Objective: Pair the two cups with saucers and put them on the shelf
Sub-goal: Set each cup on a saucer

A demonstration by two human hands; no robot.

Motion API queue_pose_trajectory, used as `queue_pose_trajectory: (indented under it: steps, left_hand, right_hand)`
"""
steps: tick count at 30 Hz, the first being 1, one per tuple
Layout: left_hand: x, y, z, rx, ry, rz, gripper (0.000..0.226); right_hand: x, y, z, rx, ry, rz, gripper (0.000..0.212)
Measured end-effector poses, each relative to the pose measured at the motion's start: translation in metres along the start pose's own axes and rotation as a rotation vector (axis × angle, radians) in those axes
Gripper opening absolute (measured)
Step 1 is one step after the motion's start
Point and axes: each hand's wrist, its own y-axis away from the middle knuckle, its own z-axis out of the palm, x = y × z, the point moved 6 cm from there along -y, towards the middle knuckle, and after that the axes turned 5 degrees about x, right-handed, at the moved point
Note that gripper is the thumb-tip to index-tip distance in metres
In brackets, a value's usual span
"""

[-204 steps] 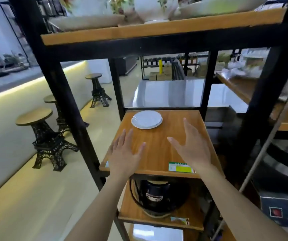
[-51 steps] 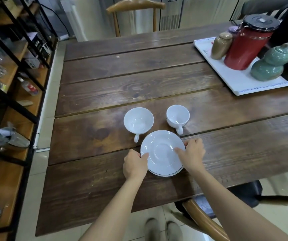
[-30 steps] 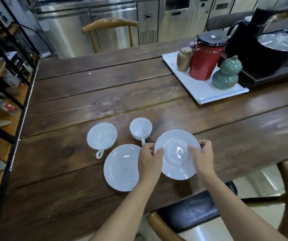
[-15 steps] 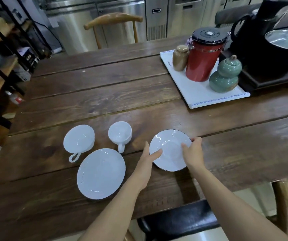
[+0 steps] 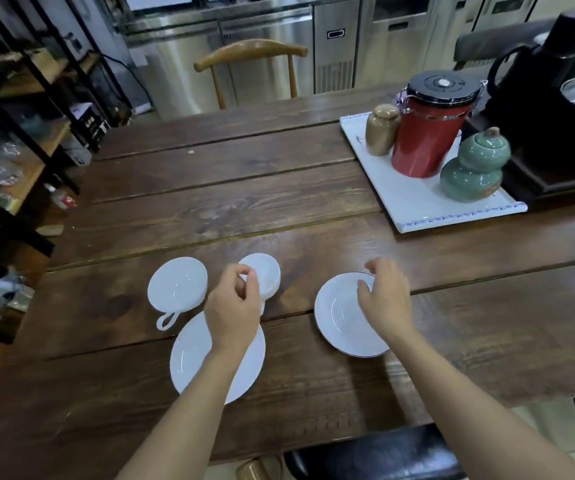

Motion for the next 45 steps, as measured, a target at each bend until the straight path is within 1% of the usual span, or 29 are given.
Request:
queue_pose_trajectory:
  steps: [1,2,3,6,8,9,11,14,17,19,21,22,24,25,27,29,34,38,41,45]
  left_hand:
    - [-0.008,-0.008,-0.004,0.01,-0.007,-0.007,0.006]
    - [-0.017,-0.016,-0.007,0.0,-0.02,-0.028,0.009]
    - [-0.028,-0.023,-0.008,-0.036,-0.033,-0.048,0.018]
    - [-0.058,-0.035,0.001,-0.269,-0.042,-0.076,0.057]
    - [-0.072,-0.036,0.009,-0.441,-0.034,-0.113,0.084]
    - [-0.077,-0.035,0.013,-0.518,-0.026,-0.133,0.092]
    - [-0.082,-0.032,0.022,-0.646,-0.009,-0.162,0.098]
    - [-0.083,-0.03,0.033,-0.753,0.022,-0.179,0.1]
    - [-0.085,-0.037,0.04,-0.776,0.077,-0.188,0.103]
    - [-0.087,-0.041,0.044,-0.796,0.095,-0.186,0.103]
    - [-0.09,-0.042,0.049,-0.822,0.126,-0.198,0.103]
    - [-0.092,-0.042,0.05,-0.828,0.153,-0.212,0.102]
    - [-0.094,-0.044,0.052,-0.803,0.194,-0.217,0.092]
    - [-0.093,-0.046,0.053,-0.788,0.198,-0.203,0.086]
    - [-0.091,-0.05,0.055,-0.772,0.201,-0.17,0.08]
    - [-0.085,-0.053,0.056,-0.775,0.194,-0.146,0.082]
    - [-0.052,-0.053,0.062,-0.78,0.159,-0.043,0.081]
    - [-0.021,-0.035,0.08,-0.835,0.148,0.021,0.082]
    - [-0.003,-0.013,0.097,-0.892,0.16,0.037,0.08]
    - [0.011,0.015,0.115,-0.942,0.173,0.037,0.077]
  right_hand:
    - [-0.009,-0.001,0.002,-0.017,-0.05,-0.017,0.026]
    - [-0.018,-0.001,0.006,-0.037,-0.094,-0.03,0.028]
    - [-0.025,-0.001,0.012,-0.064,-0.126,-0.038,0.03]
    - [-0.047,0.001,0.032,-0.159,-0.124,-0.081,0.041]
    - [-0.057,0.002,0.049,-0.243,-0.108,-0.122,0.057]
    - [-0.063,0.003,0.058,-0.296,-0.114,-0.144,0.067]
    - [-0.076,0.006,0.074,-0.394,-0.161,-0.187,0.083]
    - [-0.09,0.012,0.093,-0.513,-0.24,-0.191,0.097]
    - [-0.094,0.016,0.11,-0.609,-0.279,-0.165,0.105]
    - [-0.094,0.017,0.117,-0.635,-0.316,-0.146,0.108]
    - [-0.095,0.015,0.118,-0.625,-0.374,-0.117,0.101]
    - [-0.097,0.014,0.117,-0.613,-0.409,-0.121,0.093]
    - [-0.1,0.012,0.118,-0.597,-0.457,-0.153,0.078]
    - [-0.1,0.011,0.119,-0.583,-0.467,-0.163,0.075]
    - [-0.101,0.009,0.119,-0.553,-0.453,-0.172,0.075]
    - [-0.102,0.006,0.114,-0.529,-0.458,-0.18,0.074]
    - [-0.103,0.002,0.073,-0.519,-0.529,-0.181,0.073]
    - [-0.076,0.004,0.034,-0.471,-0.509,-0.129,0.075]
    - [-0.05,0.01,0.011,-0.408,-0.465,-0.099,0.073]
    - [-0.026,0.019,-0.006,-0.381,-0.441,-0.035,0.065]
